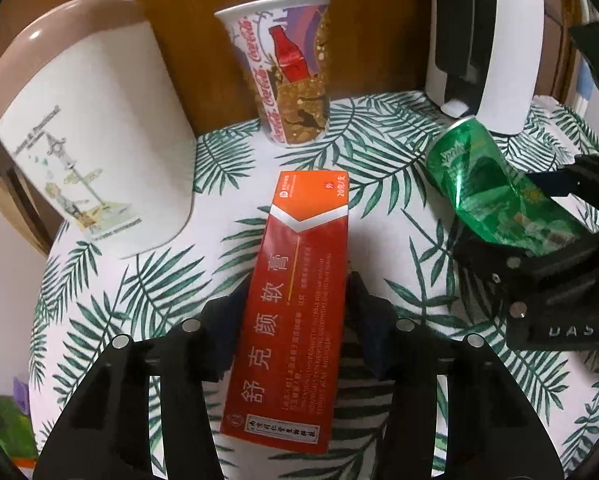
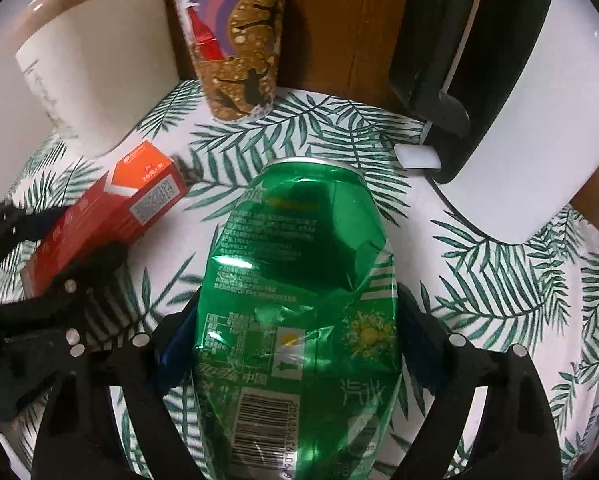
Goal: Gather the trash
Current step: 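Lift the red ointment box and green can off the table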
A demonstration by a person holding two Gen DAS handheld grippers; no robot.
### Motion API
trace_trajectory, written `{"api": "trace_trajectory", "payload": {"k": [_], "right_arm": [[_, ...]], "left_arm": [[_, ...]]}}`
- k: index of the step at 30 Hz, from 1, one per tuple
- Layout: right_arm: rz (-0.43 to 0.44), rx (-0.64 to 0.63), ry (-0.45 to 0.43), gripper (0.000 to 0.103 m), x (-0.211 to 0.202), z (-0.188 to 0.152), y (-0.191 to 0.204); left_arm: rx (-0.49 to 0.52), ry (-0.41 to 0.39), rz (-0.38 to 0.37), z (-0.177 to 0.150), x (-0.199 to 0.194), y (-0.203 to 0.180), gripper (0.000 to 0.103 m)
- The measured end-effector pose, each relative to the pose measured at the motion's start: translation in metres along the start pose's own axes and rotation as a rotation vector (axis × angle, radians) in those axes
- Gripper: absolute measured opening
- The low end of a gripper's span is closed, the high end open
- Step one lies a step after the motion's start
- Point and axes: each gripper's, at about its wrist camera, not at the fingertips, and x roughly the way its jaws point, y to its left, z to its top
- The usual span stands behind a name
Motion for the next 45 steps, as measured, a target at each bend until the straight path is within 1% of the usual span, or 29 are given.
{"api": "trace_trajectory", "payload": {"k": [5,9,12,25,31,36,41,43,45], "right_arm": [[0.014,0.005,-0.025,0.086,-0.011,-0.011,0.000],[0.013,-0.017,-0.046,0.086,-0.027,-0.025,0.003],[0.030,-0.027,-0.077,0.086,-0.041,-0.036,0.005],[0.060,-0.049,-0.163,0.086,-0.120,-0.099,0.019],[0.060,-0.067,-0.195,0.086,-0.155,-0.134,0.032],[0.061,-0.084,-0.213,0.086,-0.177,-0.168,0.047],[0.072,-0.090,-0.228,0.086,-0.195,-0.205,0.061],[0.077,-0.096,-0.227,0.086,-0.201,-0.222,0.068],[0.078,-0.104,-0.231,0.086,-0.206,-0.236,0.074]], "left_arm": [[-0.012,-0.009,-0.004,-0.008,-0.011,-0.001,0.048],[-0.018,-0.019,-0.009,-0.015,-0.025,-0.004,0.048],[-0.016,-0.031,-0.007,-0.022,-0.038,-0.007,0.048],[0.017,-0.103,-0.012,-0.069,-0.123,-0.032,0.048],[0.030,-0.136,-0.021,-0.101,-0.166,-0.046,0.048],[0.044,-0.150,-0.025,-0.128,-0.192,-0.056,0.048],[0.053,-0.158,-0.024,-0.165,-0.219,-0.064,0.049],[0.076,-0.149,-0.032,-0.179,-0.227,-0.066,0.049],[0.078,-0.149,-0.032,-0.193,-0.235,-0.068,0.049]]}}
